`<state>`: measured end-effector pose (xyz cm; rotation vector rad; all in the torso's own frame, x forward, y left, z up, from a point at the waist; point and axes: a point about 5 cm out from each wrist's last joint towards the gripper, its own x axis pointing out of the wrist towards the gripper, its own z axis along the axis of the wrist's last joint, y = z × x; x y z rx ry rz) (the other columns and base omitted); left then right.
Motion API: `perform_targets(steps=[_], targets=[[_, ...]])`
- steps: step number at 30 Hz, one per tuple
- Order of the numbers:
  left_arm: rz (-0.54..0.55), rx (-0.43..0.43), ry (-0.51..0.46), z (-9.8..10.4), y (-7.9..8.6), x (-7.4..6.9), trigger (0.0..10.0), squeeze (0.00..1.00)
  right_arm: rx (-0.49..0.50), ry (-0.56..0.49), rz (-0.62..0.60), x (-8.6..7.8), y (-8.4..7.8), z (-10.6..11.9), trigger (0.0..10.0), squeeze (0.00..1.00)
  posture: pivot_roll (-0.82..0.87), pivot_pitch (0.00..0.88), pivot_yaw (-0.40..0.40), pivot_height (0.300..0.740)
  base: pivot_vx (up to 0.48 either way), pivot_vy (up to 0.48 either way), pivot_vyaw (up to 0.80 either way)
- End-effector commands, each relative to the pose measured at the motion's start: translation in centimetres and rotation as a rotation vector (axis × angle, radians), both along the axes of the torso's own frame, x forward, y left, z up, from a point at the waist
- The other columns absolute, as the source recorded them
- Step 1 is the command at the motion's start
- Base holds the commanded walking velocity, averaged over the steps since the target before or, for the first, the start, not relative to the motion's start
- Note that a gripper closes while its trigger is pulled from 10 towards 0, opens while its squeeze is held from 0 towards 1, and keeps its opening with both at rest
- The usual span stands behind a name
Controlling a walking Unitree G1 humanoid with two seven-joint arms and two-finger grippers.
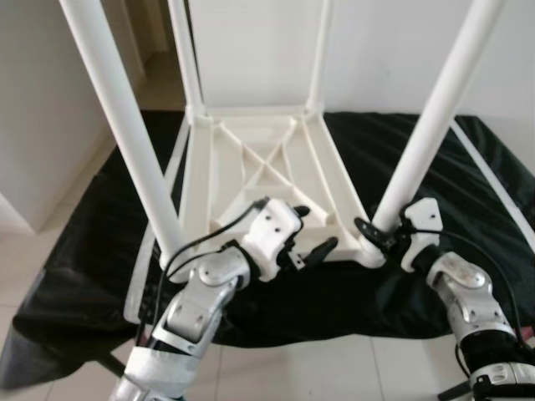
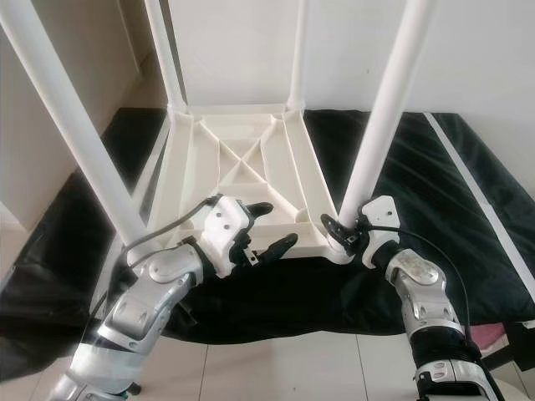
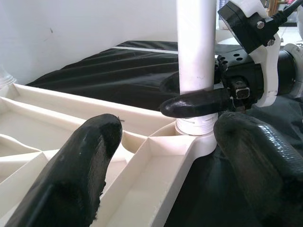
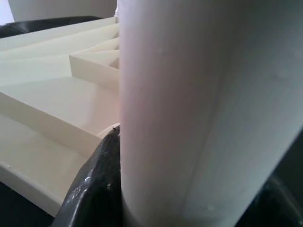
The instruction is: Building children table
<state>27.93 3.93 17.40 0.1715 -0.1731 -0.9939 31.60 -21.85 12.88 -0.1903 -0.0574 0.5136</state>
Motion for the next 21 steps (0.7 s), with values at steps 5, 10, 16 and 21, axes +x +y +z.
perform_targets(steps=[5, 10, 16, 21], targets=[[-0.059, 0.004, 0.013, 0.4, -0.6, 0.3, 10.0, 0.00, 0.040, 0.038, -0.033, -0.9, 0.0, -1.4, 10.0, 0.00, -0.02, 0.000, 0.023, 0.740, 0.000, 0.000, 0.00], [-0.032, 0.006, 0.038, 0.1, -0.3, 0.6, 10.0, 0.00, 0.068, 0.043, -0.133, -0.7, -0.2, -1.3, 10.0, 0.00, -0.04, 0.000, 0.023, 0.740, 0.000, 0.000, 0.00], [0.004, -0.016, 0.077, -0.3, 0.0, 0.8, 10.0, 0.00, 0.117, 0.043, -0.276, -0.8, 0.6, -1.2, 10.0, 0.00, -0.06, 0.024, 0.015, 0.740, 0.000, 0.000, 0.00], [0.022, -0.038, 0.121, -0.7, -0.1, 0.6, 10.0, 0.00, 0.180, 0.057, -0.412, -1.2, 2.0, -1.5, 10.0, 0.00, -0.06, 0.045, 0.015, 0.740, 0.000, 0.000, 0.00]])
